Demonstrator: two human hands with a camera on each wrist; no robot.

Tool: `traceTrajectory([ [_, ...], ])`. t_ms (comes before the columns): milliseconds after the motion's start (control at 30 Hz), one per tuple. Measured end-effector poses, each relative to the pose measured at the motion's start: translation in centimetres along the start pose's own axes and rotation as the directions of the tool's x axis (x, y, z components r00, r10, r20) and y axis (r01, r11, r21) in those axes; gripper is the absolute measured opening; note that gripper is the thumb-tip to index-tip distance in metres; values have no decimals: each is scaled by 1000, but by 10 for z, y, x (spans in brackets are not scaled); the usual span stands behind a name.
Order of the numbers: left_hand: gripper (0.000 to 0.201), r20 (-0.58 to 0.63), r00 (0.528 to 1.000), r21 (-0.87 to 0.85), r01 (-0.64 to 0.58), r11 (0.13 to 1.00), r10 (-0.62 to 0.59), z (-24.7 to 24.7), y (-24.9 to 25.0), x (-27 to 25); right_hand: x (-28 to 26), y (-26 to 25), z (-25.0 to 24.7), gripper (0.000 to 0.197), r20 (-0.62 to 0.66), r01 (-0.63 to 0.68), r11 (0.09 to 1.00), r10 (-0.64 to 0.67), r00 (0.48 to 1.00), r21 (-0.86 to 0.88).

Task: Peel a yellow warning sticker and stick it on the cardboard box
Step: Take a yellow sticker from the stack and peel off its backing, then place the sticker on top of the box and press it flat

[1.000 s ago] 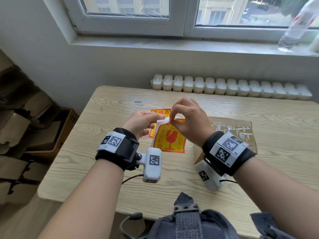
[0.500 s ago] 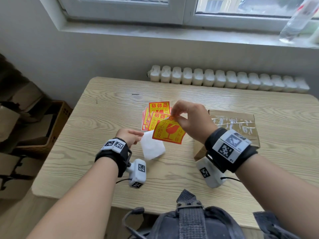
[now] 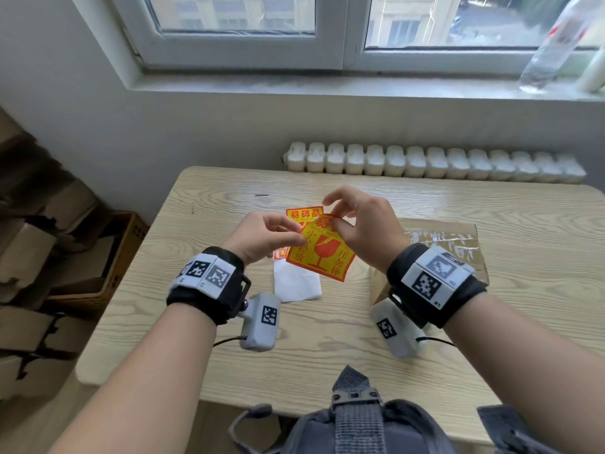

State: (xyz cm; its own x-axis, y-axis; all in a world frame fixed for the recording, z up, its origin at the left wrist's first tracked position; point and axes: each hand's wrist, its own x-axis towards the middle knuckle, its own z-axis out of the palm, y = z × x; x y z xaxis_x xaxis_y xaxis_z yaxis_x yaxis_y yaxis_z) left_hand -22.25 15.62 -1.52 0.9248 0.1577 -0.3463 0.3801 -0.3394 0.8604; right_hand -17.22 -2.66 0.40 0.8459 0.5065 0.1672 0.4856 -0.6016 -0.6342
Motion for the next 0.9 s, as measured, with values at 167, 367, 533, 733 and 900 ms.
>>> traceTrajectory([
  [167, 9, -36, 996, 35, -84, 996, 85, 6, 14, -4, -4, 0, -9, 28, -39, 19, 999, -18, 999, 30],
  [367, 12, -143, 987, -36, -74, 997, 68, 11, 21, -6, -13, 10, -25, 50, -129, 39, 999, -34, 991, 34],
  [533, 6, -115, 993, -348, -71, 935, 32, 27, 38, -4, -23, 33, -54, 21, -333, -148, 983, 176, 926, 110],
  [733, 24, 2, 998, -485, -47, 874, 55, 73, 63, -1, -44, 63, -80, 18, -223, -306, 908, 373, 900, 286],
  [900, 29, -48, 999, -461, -28, 887, 7, 114, 74, 5, -69, 86, -100, 18, -220, -335, 778, 509, 832, 532],
])
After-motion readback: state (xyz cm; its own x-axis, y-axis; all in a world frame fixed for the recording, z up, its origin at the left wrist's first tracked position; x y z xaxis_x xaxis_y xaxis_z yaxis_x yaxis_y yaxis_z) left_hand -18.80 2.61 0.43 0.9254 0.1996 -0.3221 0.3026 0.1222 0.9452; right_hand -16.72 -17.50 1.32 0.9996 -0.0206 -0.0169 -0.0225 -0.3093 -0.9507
